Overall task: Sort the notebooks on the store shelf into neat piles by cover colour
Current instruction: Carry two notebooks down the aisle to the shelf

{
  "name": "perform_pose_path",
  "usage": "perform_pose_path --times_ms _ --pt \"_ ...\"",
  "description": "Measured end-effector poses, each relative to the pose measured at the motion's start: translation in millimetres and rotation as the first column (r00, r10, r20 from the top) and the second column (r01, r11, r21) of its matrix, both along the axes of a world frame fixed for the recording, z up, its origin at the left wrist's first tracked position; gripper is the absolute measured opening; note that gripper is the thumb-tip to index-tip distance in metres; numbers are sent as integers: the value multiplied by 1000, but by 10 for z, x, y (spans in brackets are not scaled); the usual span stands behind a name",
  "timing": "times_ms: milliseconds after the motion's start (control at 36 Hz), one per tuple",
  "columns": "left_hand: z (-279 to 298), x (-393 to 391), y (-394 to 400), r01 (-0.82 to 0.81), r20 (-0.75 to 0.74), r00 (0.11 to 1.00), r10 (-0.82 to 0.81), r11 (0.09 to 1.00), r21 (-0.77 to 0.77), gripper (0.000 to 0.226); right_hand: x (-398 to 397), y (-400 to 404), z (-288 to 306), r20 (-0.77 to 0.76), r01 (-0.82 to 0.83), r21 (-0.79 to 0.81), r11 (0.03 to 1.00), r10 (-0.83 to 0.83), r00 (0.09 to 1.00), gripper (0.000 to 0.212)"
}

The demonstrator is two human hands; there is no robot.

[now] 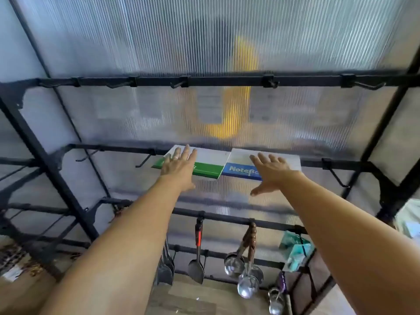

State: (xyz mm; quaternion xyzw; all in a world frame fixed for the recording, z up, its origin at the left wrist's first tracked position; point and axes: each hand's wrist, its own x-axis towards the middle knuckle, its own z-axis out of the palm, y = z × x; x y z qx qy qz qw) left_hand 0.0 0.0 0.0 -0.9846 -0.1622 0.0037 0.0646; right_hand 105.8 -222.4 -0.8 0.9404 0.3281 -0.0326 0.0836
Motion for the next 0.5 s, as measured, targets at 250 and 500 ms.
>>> perform_pose_path --times_ms 250,500 --pt "-187 260 72 120 50 991 -124 990 68 95 83 79 -174 85 -10 -14 1000 11 996 89" --pt "-198 182 -21 166 167 974 -155 985 -56 77 143 56 -120 87 -45 43 998 41 995 65"
